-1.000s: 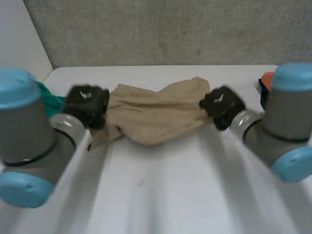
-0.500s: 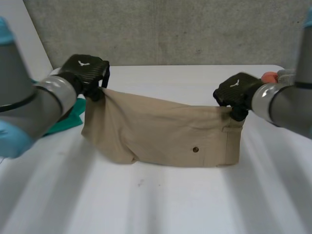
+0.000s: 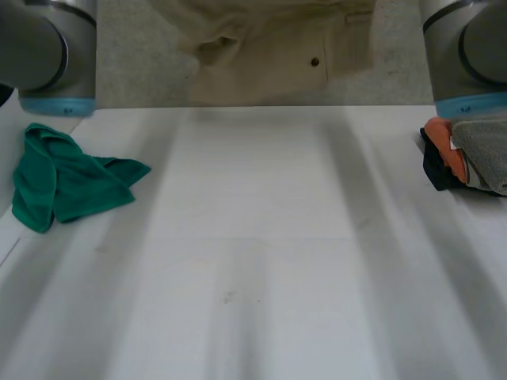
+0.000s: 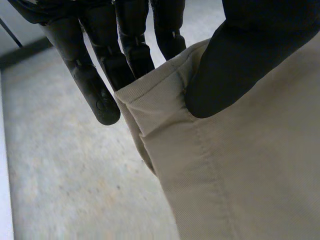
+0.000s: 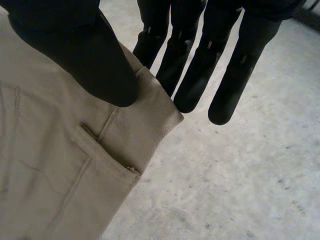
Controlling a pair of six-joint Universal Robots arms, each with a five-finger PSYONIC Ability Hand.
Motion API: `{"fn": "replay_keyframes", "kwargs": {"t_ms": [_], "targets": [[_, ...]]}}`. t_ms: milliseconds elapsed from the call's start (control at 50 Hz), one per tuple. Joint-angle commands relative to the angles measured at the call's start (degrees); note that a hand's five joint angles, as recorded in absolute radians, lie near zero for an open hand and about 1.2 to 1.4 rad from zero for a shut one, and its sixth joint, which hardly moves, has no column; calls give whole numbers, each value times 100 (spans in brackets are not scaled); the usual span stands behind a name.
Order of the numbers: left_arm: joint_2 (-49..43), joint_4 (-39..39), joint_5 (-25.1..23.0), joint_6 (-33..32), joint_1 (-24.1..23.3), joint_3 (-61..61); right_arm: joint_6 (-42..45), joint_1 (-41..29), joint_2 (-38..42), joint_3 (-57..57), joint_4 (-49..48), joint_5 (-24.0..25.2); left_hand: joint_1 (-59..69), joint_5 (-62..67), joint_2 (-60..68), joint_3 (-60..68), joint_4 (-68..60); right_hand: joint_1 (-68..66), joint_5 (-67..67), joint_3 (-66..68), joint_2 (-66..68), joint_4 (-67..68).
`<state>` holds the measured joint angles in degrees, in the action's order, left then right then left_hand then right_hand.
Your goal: Fold the laundry.
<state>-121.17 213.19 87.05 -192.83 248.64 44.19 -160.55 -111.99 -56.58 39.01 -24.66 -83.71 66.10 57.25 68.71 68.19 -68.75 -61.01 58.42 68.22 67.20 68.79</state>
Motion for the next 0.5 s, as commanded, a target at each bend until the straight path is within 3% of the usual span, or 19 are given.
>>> {"fn": "replay_keyframes", "kwargs": {"t_ms": [20, 120, 260, 340, 500], "targets": [[181, -208, -293, 8, -17, 1503, 181, 46, 436, 387, 655, 145, 1390, 1275, 1129, 1181, -1125, -1899, 1158, 1178, 1280, 1121], [-81, -112, -575, -53, -157, 2881, 629, 63, 902, 1187, 779, 294, 1390, 1275, 1129, 1181, -1125, -1899, 1158, 1178, 1280, 1121], [-706, -50, -619, -553, -316, 3657, 1437, 11, 1500, 2057, 849, 259, 1390, 1275, 1129, 1181, -1125, -1899, 1158, 1178, 1280, 1121], [-681, -400, -532, -993, -325, 4053, 1790, -7, 1387, 2479, 1243, 259, 1390, 1275, 1129, 1181, -1125, -1899, 1158, 1178, 1280, 1121], [575, -1841, -399, -1196, -412, 4844, 2273, -24, 377, 3261, 2710, 259, 1390, 1275, 1129, 1181, -1125, -1899, 1158, 1178, 1280, 1121]]}}
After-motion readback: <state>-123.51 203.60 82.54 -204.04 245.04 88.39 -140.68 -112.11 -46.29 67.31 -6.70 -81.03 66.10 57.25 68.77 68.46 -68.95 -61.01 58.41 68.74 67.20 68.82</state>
